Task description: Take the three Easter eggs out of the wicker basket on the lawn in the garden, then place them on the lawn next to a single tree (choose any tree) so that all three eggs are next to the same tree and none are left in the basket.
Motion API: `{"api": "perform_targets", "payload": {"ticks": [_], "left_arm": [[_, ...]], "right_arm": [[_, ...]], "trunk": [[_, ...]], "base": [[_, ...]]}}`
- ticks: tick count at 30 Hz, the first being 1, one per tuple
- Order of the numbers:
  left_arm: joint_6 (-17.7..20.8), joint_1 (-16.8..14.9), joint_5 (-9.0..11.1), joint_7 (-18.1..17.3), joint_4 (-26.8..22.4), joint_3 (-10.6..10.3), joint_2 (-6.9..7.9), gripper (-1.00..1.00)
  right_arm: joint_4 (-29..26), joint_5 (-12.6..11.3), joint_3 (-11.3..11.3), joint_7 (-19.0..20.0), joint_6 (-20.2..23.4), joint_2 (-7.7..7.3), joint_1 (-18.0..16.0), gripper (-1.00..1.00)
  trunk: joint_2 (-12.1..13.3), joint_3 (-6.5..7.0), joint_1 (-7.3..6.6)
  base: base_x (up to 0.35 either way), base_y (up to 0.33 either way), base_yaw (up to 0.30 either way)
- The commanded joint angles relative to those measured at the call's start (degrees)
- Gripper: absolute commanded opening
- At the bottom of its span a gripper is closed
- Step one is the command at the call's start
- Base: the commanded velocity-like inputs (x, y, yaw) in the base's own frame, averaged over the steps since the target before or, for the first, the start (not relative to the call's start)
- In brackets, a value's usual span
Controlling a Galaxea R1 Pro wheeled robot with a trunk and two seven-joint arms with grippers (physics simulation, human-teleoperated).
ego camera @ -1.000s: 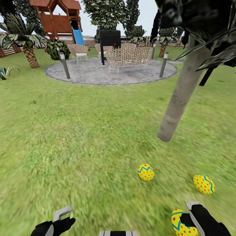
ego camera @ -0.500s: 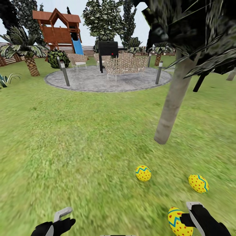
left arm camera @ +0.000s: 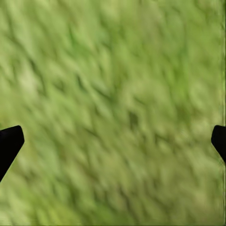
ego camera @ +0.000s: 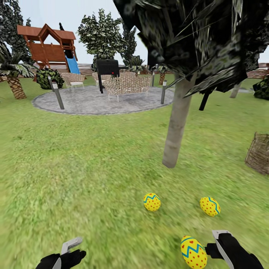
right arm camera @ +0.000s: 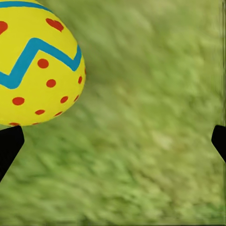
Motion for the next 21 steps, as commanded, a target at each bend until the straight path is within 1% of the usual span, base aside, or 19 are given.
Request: {"api": "perform_targets", "payload": {"ticks": [1, 16, 21], "left_arm": [[0.41, 0.0, 0.26, -0.19, -0.1, 0.24, -0.02, 1.0], [0.41, 0.0, 0.26, -0.19, -0.02, 0.17, -0.12, 1.0], [0.42, 0.0, 0.34, -0.19, -0.01, 0.09, -0.46, 1.0]], "right_arm": [[-0.07, 0.0, -0.1, -0.1, 0.27, 0.02, -0.04, 1.0], [-0.07, -0.01, -0.14, -0.1, 0.27, 0.01, -0.04, 1.0], [-0.07, -0.01, -0.14, -0.1, 0.27, 0.01, -0.05, 1.0]], "trunk": [[0.0, 0.22, -0.03], [0.2, 4.24, -0.42], [0.26, 5.58, -0.55]], "base": [[0.0, 0.0, -0.258], [0.0, 0.0, -0.258], [0.0, 0.0, -0.258]]}}
